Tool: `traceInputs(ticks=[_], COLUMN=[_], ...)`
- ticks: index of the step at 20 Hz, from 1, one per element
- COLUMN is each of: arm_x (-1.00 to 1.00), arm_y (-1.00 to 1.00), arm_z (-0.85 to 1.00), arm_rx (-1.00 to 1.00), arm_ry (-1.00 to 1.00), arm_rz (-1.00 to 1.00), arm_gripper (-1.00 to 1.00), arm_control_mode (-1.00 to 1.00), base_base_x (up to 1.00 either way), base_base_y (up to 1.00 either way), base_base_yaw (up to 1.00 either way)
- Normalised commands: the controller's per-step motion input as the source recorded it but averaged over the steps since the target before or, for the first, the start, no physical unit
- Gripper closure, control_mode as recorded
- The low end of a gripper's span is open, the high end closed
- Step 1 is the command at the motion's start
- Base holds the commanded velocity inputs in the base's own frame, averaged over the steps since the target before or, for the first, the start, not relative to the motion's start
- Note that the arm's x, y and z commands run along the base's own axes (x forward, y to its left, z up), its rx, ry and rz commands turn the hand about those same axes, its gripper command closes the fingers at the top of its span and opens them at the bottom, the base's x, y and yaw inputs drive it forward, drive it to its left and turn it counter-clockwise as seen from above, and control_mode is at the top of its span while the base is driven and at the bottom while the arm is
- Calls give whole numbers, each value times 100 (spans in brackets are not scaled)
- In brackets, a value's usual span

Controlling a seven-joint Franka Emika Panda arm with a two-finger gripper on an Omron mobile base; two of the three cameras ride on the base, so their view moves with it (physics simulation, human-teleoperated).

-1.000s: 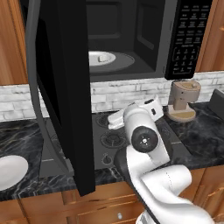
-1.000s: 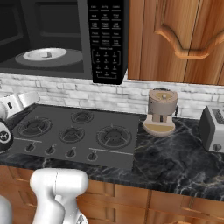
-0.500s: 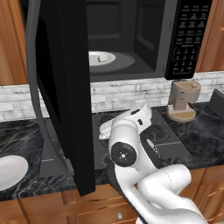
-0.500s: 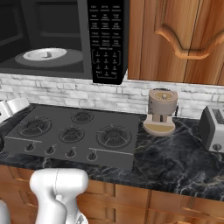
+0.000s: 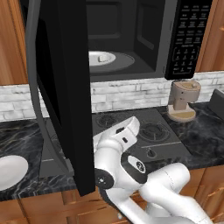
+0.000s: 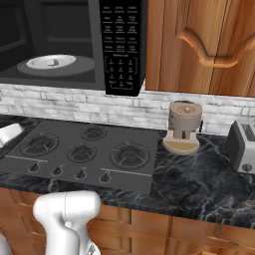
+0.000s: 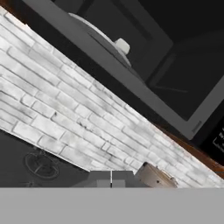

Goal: Pick the marshmallow from the counter and place it in the microwave. Then turn on the microwave.

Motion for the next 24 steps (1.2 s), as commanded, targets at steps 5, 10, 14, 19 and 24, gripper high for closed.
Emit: traceInputs(ticks=[5,10,14,19,24], arm_x=[-31,-49,-60,-53,-38], arm_y=[29,47,53,55,63], arm_z=[-19,-5,0,0,9], arm_rx=[-9,-8,-5,0,0], arm_ry=[-15,-14,-10,-3,-5], arm_rz=[0,0,-4,-11,-16], arm_gripper=[100,100,100,100,100], arm_control_mode=[-100,-100,-100,-100,-100], base_base_x=[0,0,0,0,0], base_base_y=[0,0,0,0,0], base_base_yaw=[0,0,0,0,0])
